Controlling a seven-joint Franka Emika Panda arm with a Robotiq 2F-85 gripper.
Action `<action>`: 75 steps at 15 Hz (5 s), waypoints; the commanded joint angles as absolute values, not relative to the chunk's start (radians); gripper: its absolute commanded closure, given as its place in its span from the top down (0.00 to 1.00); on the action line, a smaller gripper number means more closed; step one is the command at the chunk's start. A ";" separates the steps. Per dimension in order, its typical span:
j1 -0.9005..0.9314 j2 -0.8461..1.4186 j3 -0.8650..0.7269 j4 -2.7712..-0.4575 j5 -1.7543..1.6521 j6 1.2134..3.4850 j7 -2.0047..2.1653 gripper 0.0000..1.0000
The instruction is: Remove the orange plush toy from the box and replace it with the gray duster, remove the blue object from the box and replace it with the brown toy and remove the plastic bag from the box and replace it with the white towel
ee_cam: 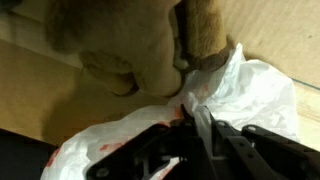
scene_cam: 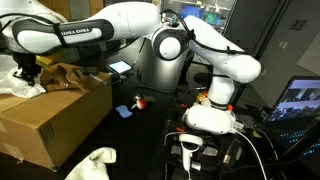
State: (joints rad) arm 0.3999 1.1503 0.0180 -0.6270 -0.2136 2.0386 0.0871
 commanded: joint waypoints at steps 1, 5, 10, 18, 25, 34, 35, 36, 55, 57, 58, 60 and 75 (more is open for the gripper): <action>0.406 1.143 0.021 -0.585 -0.225 2.040 0.019 0.00; 0.409 1.133 0.043 -0.572 -0.217 2.056 -0.105 0.00; 0.403 1.049 0.099 -0.615 -0.209 2.024 -0.341 0.00; 0.385 0.879 0.192 -0.816 -0.205 1.993 -0.696 0.00; 0.374 0.749 0.204 -1.159 -0.225 2.048 -0.779 0.00; 0.388 0.586 0.152 -1.593 -0.241 2.344 -0.583 0.00; 0.392 0.560 0.141 -1.643 -0.240 2.368 -0.532 0.00; 0.381 0.533 0.151 -1.688 -0.272 2.375 -0.460 0.00; 0.360 -0.339 0.239 -2.690 -0.107 2.361 -0.112 0.00; 0.381 -0.443 0.220 -2.800 -0.021 2.349 -0.161 0.00; 0.376 -0.475 0.215 -2.837 -0.012 2.351 -0.156 0.00; 0.334 -0.408 0.209 -2.775 -0.048 2.362 -0.129 0.00; 0.139 0.216 0.190 -2.466 -0.010 2.551 -0.273 0.00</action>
State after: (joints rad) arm 0.1443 0.1404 0.1577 -2.5538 -0.0532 2.6320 -0.1646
